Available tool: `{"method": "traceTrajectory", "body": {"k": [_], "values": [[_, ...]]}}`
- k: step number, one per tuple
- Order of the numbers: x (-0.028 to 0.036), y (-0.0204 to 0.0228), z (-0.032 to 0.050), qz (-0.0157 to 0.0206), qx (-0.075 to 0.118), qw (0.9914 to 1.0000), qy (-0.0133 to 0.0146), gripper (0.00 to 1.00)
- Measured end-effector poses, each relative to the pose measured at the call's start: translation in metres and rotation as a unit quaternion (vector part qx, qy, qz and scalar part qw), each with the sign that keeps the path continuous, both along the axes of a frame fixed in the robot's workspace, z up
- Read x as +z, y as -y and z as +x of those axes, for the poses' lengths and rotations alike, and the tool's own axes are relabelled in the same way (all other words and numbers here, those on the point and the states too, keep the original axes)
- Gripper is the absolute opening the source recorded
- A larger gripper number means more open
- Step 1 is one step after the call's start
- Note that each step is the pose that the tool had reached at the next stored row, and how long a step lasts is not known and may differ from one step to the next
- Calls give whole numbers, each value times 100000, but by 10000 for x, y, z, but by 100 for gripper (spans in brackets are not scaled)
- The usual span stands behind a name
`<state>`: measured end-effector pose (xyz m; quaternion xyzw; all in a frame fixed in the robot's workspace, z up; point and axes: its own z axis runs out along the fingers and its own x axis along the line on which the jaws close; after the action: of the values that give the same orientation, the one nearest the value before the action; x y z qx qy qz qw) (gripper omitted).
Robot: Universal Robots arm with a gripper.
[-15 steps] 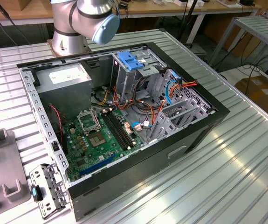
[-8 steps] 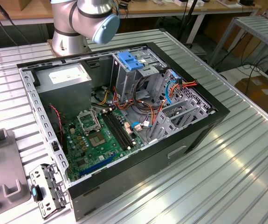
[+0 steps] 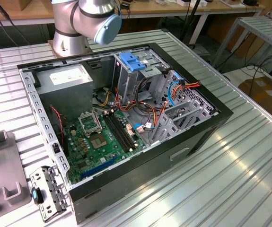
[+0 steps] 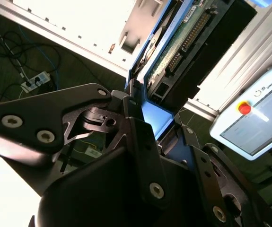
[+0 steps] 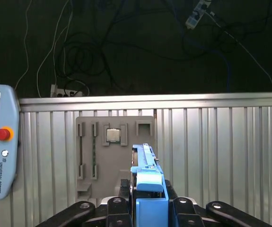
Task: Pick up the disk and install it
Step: 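Pick up the disk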
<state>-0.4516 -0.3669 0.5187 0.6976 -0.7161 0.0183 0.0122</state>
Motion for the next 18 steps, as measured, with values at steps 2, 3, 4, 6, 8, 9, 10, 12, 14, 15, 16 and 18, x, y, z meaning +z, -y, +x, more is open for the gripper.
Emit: {"method": "traceTrajectory", "body": {"k": [2, 3, 4, 6, 8, 9, 10, 12, 14, 15, 16, 18], "values": [[0, 0, 15, -2, -1, 100000, -3, 37], [0, 0, 23, -1, 0, 100000, -3, 37], [0, 0, 30, 0, 0, 100000, 1, 37], [0, 0, 48, -1, -2, 100000, 3, 37], [0, 0, 64, 0, -2, 100000, 1, 37], [0, 0, 71, -1, 0, 100000, -2, 37], [1, 0, 80, -2, -2, 100000, -3, 37], [0, 0, 95, 0, -1, 100000, 0, 37], [0, 0, 111, -1, 1, 100000, -2, 37], [1, 0, 119, -2, 1, 100000, -3, 37], [0, 0, 132, 0, -1, 100000, 0, 37], [0, 0, 149, -2, 2, 100000, -1, 37]]}}
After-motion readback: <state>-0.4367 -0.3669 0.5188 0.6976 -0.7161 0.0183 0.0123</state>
